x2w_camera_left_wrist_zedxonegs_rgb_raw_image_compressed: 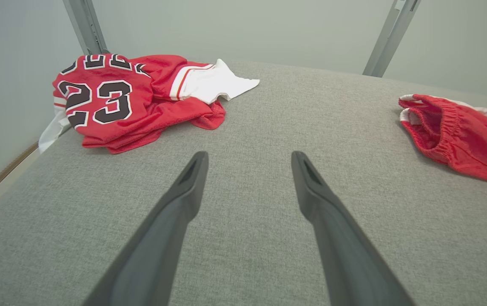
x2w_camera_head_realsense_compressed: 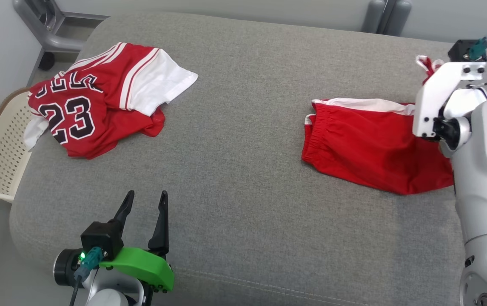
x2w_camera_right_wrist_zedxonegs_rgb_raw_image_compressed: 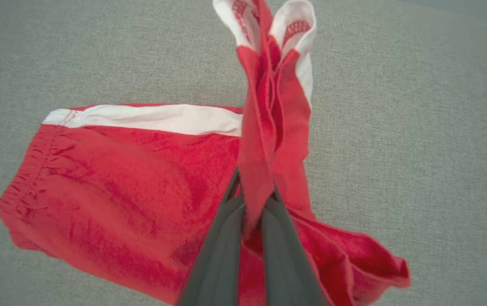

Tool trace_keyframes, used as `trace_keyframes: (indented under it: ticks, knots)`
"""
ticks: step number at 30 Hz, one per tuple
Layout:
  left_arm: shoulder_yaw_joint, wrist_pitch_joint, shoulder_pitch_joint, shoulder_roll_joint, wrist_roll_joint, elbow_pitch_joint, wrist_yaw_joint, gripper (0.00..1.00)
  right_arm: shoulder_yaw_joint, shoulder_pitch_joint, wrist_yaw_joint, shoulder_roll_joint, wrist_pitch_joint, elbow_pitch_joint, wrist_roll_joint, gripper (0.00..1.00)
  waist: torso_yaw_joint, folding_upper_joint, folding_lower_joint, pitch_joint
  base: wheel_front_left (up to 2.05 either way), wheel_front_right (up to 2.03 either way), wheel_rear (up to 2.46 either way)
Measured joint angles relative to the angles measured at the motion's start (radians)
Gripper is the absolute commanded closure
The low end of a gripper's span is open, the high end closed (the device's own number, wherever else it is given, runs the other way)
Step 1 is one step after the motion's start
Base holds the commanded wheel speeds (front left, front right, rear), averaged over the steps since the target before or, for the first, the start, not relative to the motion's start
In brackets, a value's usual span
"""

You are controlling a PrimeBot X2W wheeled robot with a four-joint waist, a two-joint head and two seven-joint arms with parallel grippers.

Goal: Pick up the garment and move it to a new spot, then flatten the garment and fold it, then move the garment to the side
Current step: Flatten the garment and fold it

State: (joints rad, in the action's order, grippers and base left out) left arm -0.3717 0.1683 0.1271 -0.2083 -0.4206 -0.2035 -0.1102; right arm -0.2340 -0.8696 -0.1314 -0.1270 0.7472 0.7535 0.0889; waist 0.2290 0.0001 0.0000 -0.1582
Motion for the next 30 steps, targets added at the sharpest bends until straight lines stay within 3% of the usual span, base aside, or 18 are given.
trace_keyframes:
  ticks: [8, 30]
  knots:
    - [-0.015, 0.002, -0.013, 0.005, -0.008, -0.005, 0.003, 0.0, 0.07, -0.005, 0.0, 0.051, -0.001, 0.031, -0.052, 1.0, 0.029, 0.0, 0.0, 0.009, 0.0, 0.0, 0.0]
    - [-0.051, 0.037, -0.02, 0.041, -0.023, -0.062, 0.014, 0.0, 0.047, -0.059, 0.0, 0.076, -0.081, 0.221, 0.002, 1.0, 0.177, 0.0, 0.0, -0.004, 0.0, 0.0, 0.0]
